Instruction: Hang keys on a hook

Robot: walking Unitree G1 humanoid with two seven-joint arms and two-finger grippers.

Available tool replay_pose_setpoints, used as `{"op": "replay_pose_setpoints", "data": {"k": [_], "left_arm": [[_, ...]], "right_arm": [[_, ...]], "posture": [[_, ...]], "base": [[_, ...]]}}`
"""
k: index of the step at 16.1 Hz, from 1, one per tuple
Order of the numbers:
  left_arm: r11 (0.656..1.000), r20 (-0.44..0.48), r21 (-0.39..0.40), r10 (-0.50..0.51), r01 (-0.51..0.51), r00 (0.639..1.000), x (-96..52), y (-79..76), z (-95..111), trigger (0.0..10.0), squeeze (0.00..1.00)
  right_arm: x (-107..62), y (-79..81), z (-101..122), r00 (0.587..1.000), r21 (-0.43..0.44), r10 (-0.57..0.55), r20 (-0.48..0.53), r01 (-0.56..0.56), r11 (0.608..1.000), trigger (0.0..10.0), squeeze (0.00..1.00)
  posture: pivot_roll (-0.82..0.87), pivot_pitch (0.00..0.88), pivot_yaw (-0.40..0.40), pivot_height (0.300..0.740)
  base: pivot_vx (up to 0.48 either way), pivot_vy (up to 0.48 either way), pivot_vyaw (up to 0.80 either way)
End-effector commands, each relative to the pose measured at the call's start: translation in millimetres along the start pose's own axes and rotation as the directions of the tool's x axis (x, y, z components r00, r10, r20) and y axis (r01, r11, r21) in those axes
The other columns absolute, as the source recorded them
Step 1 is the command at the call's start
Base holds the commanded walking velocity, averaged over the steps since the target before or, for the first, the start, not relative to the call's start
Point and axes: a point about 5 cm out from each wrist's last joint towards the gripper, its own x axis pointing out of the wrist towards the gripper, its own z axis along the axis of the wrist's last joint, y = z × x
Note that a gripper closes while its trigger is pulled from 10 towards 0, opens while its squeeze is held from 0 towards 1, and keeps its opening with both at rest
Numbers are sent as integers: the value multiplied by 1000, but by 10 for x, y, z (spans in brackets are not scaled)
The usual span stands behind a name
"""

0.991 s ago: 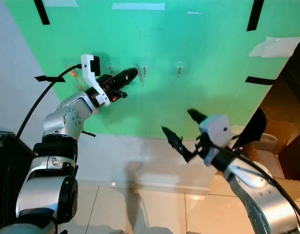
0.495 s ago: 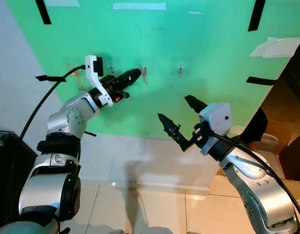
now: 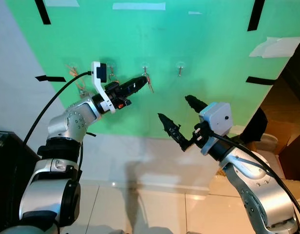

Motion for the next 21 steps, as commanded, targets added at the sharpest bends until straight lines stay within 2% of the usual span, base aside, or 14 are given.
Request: {"op": "replay_pose_setpoints", "data": {"k": [1, 8, 12, 18, 21], "left_arm": [[999, -5, 13, 30, -30, 1000, 33, 19, 25, 10000, 0], [997, 11, 9, 76, -76, 997, 96, 63, 28, 10000, 0], [995, 45, -5, 102, -102, 994, 70, 100, 76, 10000, 0], [987, -43, -9, 157, -158, 987, 51, 164, -48, 10000, 0], [987, -42, -6, 158, -159, 986, 65, 170, -41, 10000, 0]], "right_arm": [[16, 16, -7, 1000, -10, 9, -4, -9, 1000, 10000, 0], [16, 21, -19, 1000, -21, 13, -12, -13, 1000, 10000, 0], [15, 25, -25, 1000, -26, 16, -15, -16, 1000, 10000, 0], [22, 36, -27, 1000, -30, 24, -17, -25, 999, 10000, 0], [26, 38, -21, 1000, -32, 25, -15, -25, 999, 10000, 0]], "posture": [[-173, 0, 83, 740], [-180, 0, 90, 740], [-183, 0, 92, 740], [-184, 0, 88, 740], [-184, 0, 91, 740]], "base": [[0, 0, 0], [0, 0, 0], [0, 0, 0], [0, 0, 0], [0, 0, 0]]}}
